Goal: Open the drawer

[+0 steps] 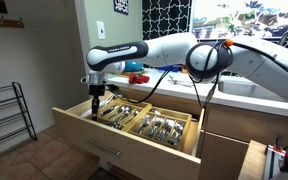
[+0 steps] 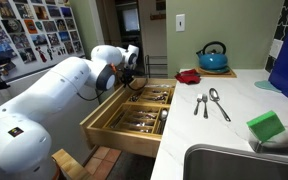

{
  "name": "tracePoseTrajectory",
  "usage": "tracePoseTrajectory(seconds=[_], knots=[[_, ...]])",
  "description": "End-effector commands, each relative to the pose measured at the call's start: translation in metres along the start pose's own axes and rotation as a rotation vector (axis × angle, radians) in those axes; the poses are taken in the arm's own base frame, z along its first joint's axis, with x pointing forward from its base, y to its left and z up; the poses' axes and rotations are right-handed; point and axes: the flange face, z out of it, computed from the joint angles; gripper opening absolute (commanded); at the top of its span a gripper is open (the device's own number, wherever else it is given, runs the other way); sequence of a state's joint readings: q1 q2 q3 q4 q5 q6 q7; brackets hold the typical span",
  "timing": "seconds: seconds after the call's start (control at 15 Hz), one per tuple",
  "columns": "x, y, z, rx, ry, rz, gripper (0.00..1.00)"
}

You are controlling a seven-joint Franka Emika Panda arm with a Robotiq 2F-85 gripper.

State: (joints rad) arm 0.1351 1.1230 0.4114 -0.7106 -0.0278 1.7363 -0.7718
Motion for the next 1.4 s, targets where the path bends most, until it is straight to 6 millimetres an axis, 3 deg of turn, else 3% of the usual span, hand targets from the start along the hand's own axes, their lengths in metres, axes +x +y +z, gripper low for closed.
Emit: tracePoseTrajectory(seconds=[0.0,0.27,0.67,0.87,1.2,1.33], knots=[[0.018,-0.023,0.013,0.101,0.011,-0.097,0.0],[0.034,-0.049,0.025,0.174,-0.01,-0.171,0.0],[0.044,-0.07,0.035,0.189,-0.082,-0.202,0.0],[0.052,-0.073,0.01,0.051,-0.12,-0.185,0.0],[0.063,-0.075,-0.063,-0.179,-0.101,-0.112,0.0],[0.053,-0.068,-0.093,-0.252,-0.108,-0.028,0.28]])
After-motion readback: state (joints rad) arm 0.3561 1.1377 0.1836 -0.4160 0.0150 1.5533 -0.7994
